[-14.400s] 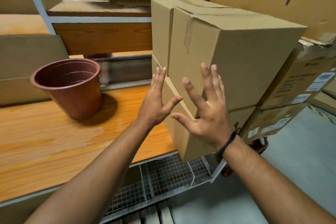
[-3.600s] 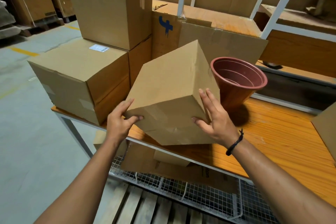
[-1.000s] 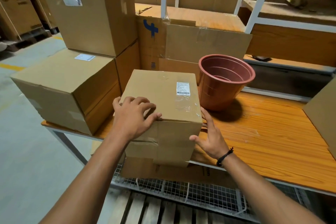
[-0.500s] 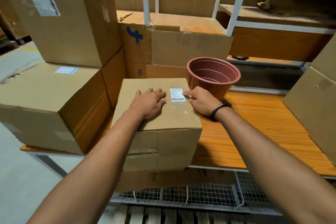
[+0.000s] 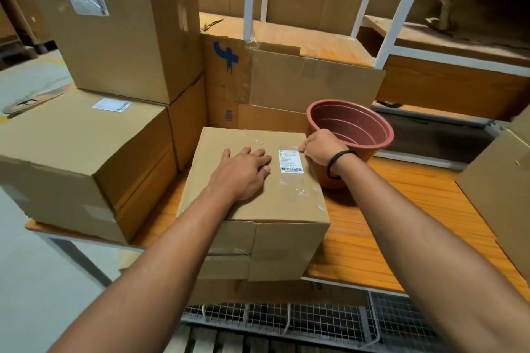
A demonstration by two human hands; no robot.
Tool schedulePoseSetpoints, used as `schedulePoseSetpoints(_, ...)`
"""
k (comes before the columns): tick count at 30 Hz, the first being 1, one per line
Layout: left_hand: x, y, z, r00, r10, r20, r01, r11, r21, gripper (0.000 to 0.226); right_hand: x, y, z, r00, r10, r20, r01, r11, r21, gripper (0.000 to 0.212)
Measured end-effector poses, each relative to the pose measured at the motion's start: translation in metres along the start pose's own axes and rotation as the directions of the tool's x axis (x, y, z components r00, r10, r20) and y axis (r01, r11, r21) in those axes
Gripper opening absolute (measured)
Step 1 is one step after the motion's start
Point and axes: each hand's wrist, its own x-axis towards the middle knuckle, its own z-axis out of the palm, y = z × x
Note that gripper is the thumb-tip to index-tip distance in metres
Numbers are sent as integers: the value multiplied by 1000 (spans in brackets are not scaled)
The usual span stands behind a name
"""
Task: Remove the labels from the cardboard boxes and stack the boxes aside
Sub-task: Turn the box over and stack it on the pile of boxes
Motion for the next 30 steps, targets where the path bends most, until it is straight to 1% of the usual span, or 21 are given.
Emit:
schedulePoseSetpoints(3,0,1,-1,1000,-7,3,7,1000,-15,46,3,-3,-3,995,76,62,-82,990,113,31)
schedulePoseSetpoints(6,0,2,-2,1000,-24,3,24,999,-23,46,3,-6,-6,986,104,130,-124,981,149,30)
schedulePoseSetpoints(8,-1,3,-3,1000,-22,0,22,999,-28,46,3,-6,-5,986,116,118,-132,981,140,25)
schedulePoseSetpoints(12,-3,4,-5,1000,-19,5,19,999,-31,46,9,-1,0,995,76,66,-82,992,96,28)
schedulePoseSetpoints(13,-3,4,-5,1000,-20,6,20,999,-30,46,9,0,1,997,57,50,-60,996,63,26)
schedulePoseSetpoints(14,-4,4,-5,1000,-20,6,20,999,-31,46,8,-1,3,999,32,38,-32,999,-7,25)
schedulePoseSetpoints(16,-4,4,-5,1000,-19,8,19,999,-34,46,8,-4,8,999,-5,48,13,989,-151,41)
schedulePoseSetpoints(17,-4,4,-5,1000,-20,9,20,999,-34,46,8,-6,10,998,-14,68,27,982,-187,48)
schedulePoseSetpoints(18,-3,3,-5,1000,-21,10,22,999,-32,46,9,-6,13,996,-24,84,41,977,-210,50)
schedulePoseSetpoints(21,-3,3,-4,1000,-29,11,29,999,-26,46,7,-7,16,993,-72,94,95,959,-267,43)
schedulePoseSetpoints(22,-3,4,-4,999,-31,11,32,999,-25,46,5,-7,15,989,-121,87,140,952,-271,38)
schedulePoseSetpoints(24,-3,4,-4,999,-37,9,37,999,-26,46,-1,-10,11,959,-263,100,281,913,-294,33)
schedulePoseSetpoints(26,-3,4,-4,999,-39,9,39,999,-28,46,-2,-14,9,912,-360,195,408,847,-341,34)
schedulePoseSetpoints(27,-3,4,-4,999,-39,9,39,999,-29,46,0,-16,8,893,-375,250,445,818,-364,41)
schedulePoseSetpoints(29,-3,3,-4,999,-39,13,40,999,-34,46,3,-21,4,874,-353,335,474,771,-424,52)
schedulePoseSetpoints(30,-3,3,-4,999,-40,15,41,999,-35,46,2,-25,1,869,-338,362,480,755,-447,53)
